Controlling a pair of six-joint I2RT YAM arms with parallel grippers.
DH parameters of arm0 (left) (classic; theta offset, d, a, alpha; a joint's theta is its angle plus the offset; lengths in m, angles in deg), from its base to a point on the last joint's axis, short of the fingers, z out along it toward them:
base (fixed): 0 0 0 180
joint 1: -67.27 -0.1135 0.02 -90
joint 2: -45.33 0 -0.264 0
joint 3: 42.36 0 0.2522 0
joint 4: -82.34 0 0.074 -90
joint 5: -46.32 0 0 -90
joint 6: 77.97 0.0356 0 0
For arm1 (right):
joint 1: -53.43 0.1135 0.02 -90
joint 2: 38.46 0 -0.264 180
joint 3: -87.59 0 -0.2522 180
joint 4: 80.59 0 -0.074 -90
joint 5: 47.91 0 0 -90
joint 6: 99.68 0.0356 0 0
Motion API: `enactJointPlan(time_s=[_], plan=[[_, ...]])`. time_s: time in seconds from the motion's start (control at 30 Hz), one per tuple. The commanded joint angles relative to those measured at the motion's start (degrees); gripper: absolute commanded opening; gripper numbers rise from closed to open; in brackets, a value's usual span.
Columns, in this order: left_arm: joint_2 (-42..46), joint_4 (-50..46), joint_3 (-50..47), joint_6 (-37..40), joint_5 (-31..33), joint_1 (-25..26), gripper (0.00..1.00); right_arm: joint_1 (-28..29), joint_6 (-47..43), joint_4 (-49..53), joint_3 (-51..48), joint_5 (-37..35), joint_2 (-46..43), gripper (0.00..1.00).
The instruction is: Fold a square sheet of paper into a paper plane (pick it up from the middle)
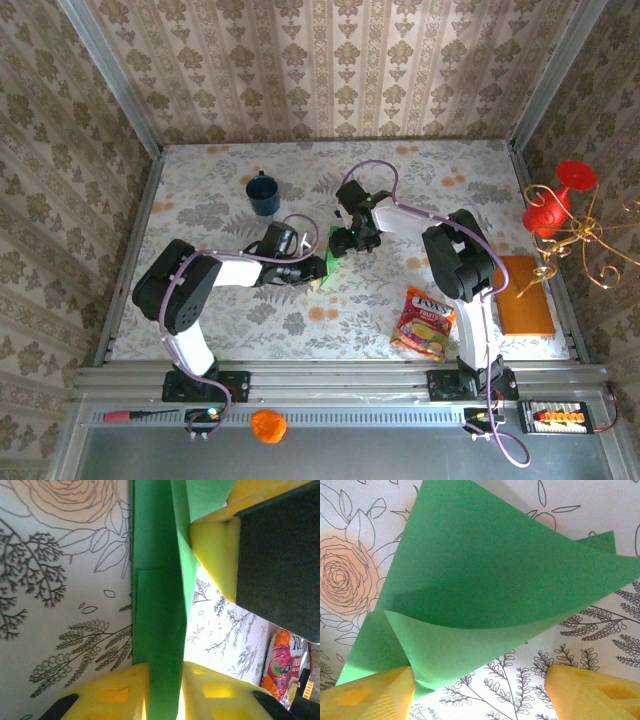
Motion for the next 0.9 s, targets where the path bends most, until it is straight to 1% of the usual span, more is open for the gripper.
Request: enactJointPlan(time_s=[0.0, 0.1, 0.2, 0.27, 0.37, 0.63, 0.87], plan=[[0.9, -2.9, 1.6, 2.2, 1.0, 0.8, 0.27, -0.6, 1.8, 4.5, -2.9, -2.3, 4.7, 0.74], [1.1, -2.7, 2.2, 2.2, 1.2, 0.9, 0.32, -0.6, 1.9, 4.4, -2.9, -1.9, 4.7, 0.74], [1.5, -3.9, 3.0, 2.8, 2.5, 0.9, 0.34, -0.6, 2.0, 4.3, -2.9, -1.8, 4.6, 0.74], [1.6, -4.7, 3.6, 3.0, 3.4, 0.9, 0.34, -0.6, 2.0, 4.4, -2.9, -1.9, 4.7, 0.74], [1.4, -5.7, 4.2, 2.9, 4.9, 0.9, 0.31, -0.7, 2.1, 4.2, -3.0, -1.9, 4.7, 0.74], [0.5, -6.6, 4.5, 2.6, 5.4, 1.0, 0.28, -0.7, 2.7, 4.1, -3.1, -1.7, 4.8, 0.73], [-1.1, -8.3, 4.9, 3.1, 5.1, 1.1, 0.33, -0.9, 3.3, 4.4, -2.8, -1.2, 5.0, 0.73]])
